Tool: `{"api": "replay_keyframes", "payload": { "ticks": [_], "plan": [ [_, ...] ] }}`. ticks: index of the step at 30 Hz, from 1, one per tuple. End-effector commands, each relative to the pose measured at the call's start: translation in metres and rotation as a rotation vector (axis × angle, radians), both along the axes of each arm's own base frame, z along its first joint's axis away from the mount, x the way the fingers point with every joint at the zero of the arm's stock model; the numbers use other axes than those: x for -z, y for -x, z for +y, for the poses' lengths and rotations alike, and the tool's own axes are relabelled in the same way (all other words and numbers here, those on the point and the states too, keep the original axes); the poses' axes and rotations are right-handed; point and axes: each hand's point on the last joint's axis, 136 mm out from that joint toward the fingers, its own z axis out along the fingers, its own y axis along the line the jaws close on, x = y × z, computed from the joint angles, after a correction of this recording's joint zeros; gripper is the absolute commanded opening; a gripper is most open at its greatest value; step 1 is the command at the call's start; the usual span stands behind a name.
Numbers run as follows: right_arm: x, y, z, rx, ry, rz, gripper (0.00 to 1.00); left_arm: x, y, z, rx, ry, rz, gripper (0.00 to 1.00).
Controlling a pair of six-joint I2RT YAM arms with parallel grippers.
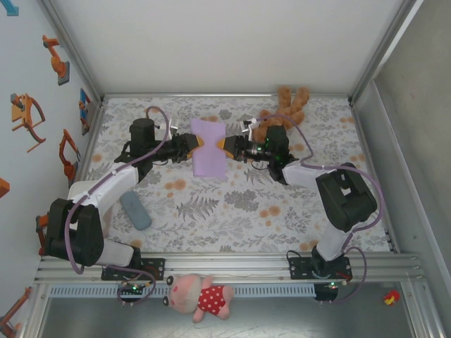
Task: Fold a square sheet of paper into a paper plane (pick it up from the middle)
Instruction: First fold in half a square sheet of paper at the center of the table.
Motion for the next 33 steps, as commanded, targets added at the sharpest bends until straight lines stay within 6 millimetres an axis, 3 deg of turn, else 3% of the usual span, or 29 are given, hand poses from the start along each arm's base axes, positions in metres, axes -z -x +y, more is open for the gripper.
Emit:
{"api": "replay_keyframes", "payload": {
  "ticks": [1,5,8,9,12,16,20,23,28,33],
  "plan": [
    [-0.019,0.0,0.0,-0.003,-0.028,-0.059,0.21,-0.007,0.001,0.001,0.017,-0.004,-0.027,0.31],
    [-0.015,-0.001,0.0,0.001,-0.004,-0.044,0.0,-0.004,-0.001,0.002,0.009,-0.009,-0.016,0.32],
    [-0.013,-0.002,-0.003,0.021,0.037,-0.05,0.0,0.004,-0.001,0.006,-0.009,-0.039,0.005,0.43],
    [-0.012,-0.002,-0.004,0.029,0.06,-0.05,0.0,0.01,-0.002,0.009,-0.023,-0.066,0.02,0.5],
    [-0.004,-0.003,-0.011,0.055,0.158,-0.044,0.0,0.031,-0.003,0.024,-0.079,-0.166,0.058,0.72],
    [0.002,-0.002,-0.032,0.098,0.295,-0.035,0.0,0.053,-0.003,0.048,-0.159,-0.287,0.084,0.87],
    [-0.007,-0.001,-0.063,0.146,0.417,-0.044,0.0,0.043,-0.002,0.061,-0.213,-0.293,0.022,1.0],
    [-0.016,0.003,-0.077,0.151,0.523,-0.048,0.0,0.032,0.0,0.069,-0.246,-0.297,-0.028,0.96],
    [-0.003,0.0,-0.058,0.114,0.539,0.021,0.0,0.03,0.002,0.069,-0.253,-0.267,-0.042,0.96],
    [0.023,-0.002,-0.011,0.068,0.409,0.096,0.0,0.049,0.006,0.064,-0.235,-0.243,0.022,0.97]
  ]
}}
